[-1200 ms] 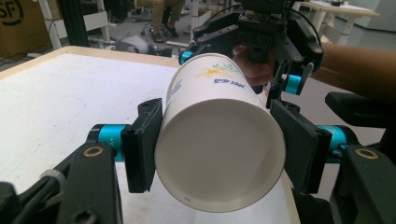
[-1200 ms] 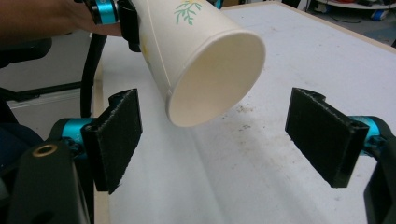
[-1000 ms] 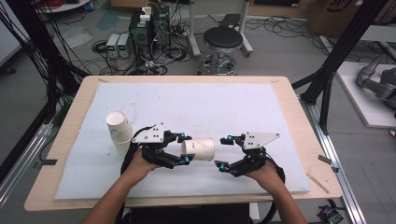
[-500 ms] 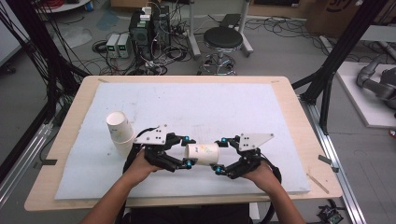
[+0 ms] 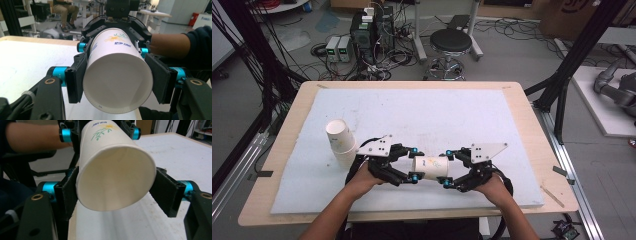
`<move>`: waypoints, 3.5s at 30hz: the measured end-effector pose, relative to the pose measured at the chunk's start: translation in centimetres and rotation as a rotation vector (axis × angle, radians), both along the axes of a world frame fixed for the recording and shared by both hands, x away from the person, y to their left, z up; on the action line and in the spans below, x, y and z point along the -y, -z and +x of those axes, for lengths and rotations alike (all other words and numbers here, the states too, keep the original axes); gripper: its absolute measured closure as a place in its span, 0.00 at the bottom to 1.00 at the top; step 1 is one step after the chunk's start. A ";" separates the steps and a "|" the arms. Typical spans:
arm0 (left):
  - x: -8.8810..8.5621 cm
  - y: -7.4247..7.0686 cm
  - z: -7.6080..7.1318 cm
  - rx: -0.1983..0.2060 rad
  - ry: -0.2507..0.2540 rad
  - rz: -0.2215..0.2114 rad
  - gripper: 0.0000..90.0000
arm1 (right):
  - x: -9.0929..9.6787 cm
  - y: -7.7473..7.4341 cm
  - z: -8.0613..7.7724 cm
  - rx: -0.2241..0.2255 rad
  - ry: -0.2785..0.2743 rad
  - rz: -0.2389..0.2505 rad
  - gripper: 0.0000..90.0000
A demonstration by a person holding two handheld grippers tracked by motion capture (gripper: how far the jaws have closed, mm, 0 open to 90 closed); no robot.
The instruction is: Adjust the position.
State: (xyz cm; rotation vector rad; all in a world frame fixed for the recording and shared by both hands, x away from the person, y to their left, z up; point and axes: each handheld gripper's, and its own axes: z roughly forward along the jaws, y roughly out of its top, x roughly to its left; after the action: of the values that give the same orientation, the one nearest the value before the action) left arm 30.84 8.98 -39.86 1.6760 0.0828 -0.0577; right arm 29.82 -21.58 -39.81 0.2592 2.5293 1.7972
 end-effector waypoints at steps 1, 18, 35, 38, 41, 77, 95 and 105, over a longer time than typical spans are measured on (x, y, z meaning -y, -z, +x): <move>-0.1 0.0 0.0 0.000 0.003 -0.008 0.41 | 0.0 0.0 0.0 0.002 -0.003 0.014 0.32; 0.2 0.0 -0.1 -0.039 -0.065 0.015 0.17 | 0.7 -0.5 0.2 -0.038 -0.005 0.101 0.38; 0.8 -1.2 0.0 0.033 -0.115 0.281 0.16 | -0.9 -2.9 1.2 -0.044 0.022 -0.205 0.36; 1.0 -1.3 0.0 0.026 -0.109 0.296 0.16 | -1.4 -3.5 1.3 -0.034 0.017 -0.245 0.36; 1.1 -1.4 0.1 0.035 -0.106 0.334 0.16 | -1.8 -4.1 1.4 -0.026 0.010 -0.284 0.36; 3.7 -0.3 0.4 0.075 -0.077 0.598 0.24 | -6.4 -5.3 1.8 0.040 -0.063 -0.681 0.37; 4.0 0.2 0.3 0.038 -0.011 0.581 0.40 | -6.9 -5.0 1.5 0.043 -0.092 -0.698 0.34; 3.3 1.0 0.7 -0.005 -0.083 0.477 0.39 | -5.3 -6.4 1.6 0.017 0.028 -0.499 0.21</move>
State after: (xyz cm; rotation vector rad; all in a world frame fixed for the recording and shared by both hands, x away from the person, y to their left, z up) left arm 31.52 5.68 -40.89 2.1463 0.1805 0.0228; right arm 31.39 -16.30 -33.44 0.2544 2.8288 1.0952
